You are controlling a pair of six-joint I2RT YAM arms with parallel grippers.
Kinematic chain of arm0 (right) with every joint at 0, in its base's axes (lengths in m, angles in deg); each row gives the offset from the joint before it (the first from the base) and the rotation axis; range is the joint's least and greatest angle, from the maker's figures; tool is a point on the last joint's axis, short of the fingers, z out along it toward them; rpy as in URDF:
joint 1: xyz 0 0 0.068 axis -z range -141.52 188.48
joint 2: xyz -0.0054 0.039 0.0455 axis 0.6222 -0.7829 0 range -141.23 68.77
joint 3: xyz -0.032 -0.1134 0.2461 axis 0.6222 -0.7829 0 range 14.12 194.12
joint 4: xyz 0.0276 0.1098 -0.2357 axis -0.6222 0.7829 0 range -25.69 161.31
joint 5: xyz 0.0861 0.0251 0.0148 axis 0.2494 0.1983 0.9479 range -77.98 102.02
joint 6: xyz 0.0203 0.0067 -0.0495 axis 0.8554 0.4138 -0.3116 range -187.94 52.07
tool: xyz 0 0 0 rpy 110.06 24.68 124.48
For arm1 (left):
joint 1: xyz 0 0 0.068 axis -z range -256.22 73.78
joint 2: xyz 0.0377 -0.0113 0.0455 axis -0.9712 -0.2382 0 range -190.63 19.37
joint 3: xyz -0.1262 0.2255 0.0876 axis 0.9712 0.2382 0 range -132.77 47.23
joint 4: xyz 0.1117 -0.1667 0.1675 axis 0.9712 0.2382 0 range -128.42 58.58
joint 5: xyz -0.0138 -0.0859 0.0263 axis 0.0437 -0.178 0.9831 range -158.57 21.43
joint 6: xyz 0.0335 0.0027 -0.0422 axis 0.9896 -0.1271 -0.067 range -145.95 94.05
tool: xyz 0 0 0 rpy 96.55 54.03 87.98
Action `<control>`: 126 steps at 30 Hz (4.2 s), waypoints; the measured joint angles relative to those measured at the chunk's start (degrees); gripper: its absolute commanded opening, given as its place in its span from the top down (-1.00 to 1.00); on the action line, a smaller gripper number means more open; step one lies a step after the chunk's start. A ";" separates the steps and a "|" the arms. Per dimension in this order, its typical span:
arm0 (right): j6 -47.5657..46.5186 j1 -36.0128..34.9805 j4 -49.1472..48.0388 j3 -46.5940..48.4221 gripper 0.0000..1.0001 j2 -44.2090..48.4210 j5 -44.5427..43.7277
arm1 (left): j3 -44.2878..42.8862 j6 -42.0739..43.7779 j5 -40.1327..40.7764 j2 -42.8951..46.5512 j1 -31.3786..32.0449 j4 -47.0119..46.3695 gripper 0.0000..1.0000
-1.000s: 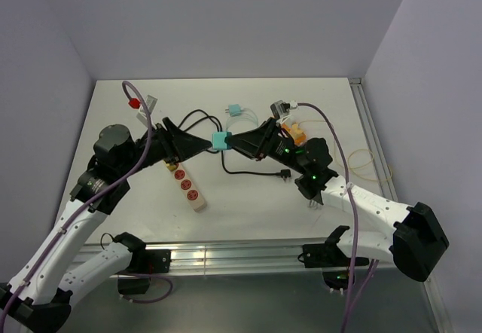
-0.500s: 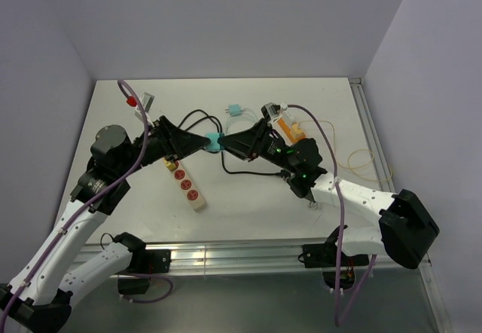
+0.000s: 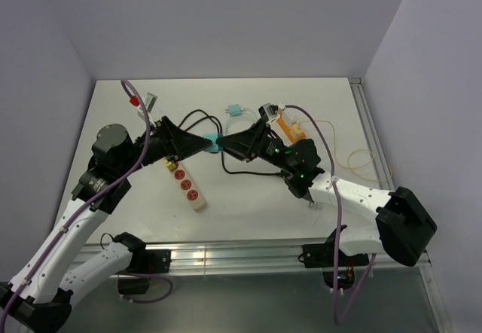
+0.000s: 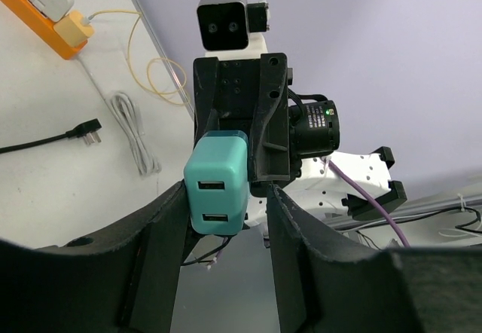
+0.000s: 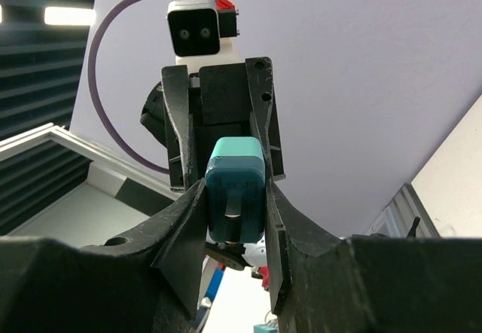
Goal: Insert the plug
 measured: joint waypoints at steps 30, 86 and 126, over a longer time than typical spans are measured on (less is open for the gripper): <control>-1.46 0.11 -1.09 4.39 -0.69 -3.93 2.54 | -0.76 -1.18 -0.13 -1.11 -0.94 -0.39 0.99; -64.15 -26.91 43.56 18.08 -0.07 -34.29 -37.66 | -4.20 7.43 27.91 -24.02 -11.58 45.51 0.99; -58.34 -26.88 40.28 17.79 1.00 -35.76 -39.45 | -8.13 6.43 38.27 -34.69 -11.63 40.65 0.99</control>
